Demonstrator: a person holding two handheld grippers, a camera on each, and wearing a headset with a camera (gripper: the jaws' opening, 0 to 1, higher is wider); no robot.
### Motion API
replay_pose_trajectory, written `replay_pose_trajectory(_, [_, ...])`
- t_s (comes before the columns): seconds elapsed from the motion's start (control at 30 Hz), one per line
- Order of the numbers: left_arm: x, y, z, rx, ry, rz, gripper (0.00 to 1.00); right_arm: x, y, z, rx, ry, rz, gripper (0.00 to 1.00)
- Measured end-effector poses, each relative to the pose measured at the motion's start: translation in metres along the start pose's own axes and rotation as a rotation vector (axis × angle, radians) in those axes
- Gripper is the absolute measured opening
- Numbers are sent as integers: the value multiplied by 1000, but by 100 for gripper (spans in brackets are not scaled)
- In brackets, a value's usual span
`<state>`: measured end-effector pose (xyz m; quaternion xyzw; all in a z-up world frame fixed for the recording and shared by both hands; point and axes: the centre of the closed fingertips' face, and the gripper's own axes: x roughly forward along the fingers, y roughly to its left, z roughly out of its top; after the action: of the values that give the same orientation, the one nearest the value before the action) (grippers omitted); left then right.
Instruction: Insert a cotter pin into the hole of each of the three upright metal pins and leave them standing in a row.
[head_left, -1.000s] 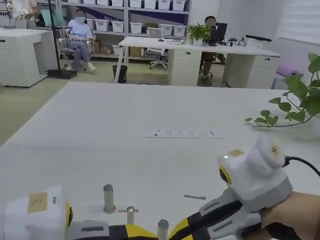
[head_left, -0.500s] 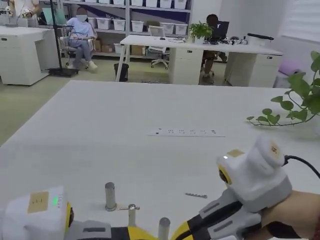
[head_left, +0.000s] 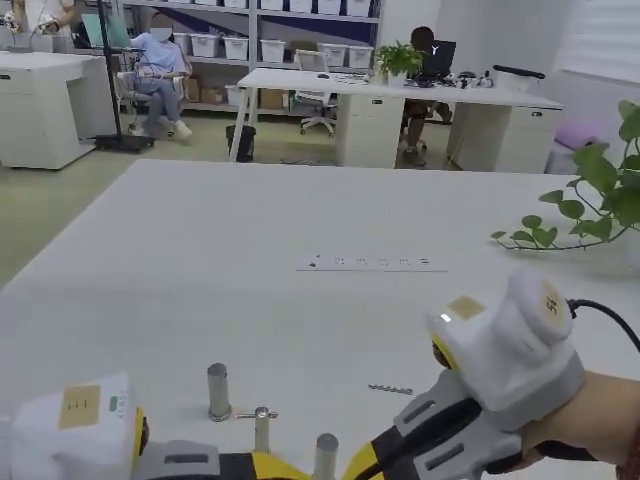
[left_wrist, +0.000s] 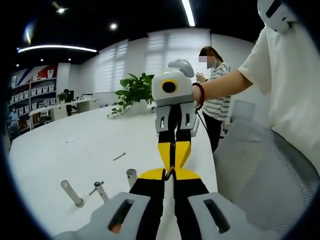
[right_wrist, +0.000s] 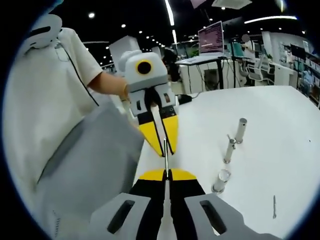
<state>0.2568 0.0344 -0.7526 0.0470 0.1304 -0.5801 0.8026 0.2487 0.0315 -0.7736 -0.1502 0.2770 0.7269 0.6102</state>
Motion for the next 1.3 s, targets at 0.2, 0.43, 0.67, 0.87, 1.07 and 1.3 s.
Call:
replay_pose_trajectory(0.2, [1,5,-5,-17,19,23,7,-4,-7,-5,-43,45,-40,2])
replay_pose_trajectory(0.43, [6,13,-16,-46,35,78,15,-13,-21,-15,-69,98,-95,2])
replay_pose_trajectory(0.67, [11,27,-24,-76,38,165,18,-19,-32,-25,-83,143,-134,2])
replay_pose_trajectory(0.87, [14,39,-29,-78,39,229,20,-23,-39,-33,-94,184,-156,2])
replay_pose_trajectory(1.07, [19,51,-38,-85,61,283,22,-26,-50,-40,-101,214,-182,2])
replay_pose_trajectory(1.3, [27,57,-44,-109,75,311,22,-29,-59,-49,-109,252,-204,2])
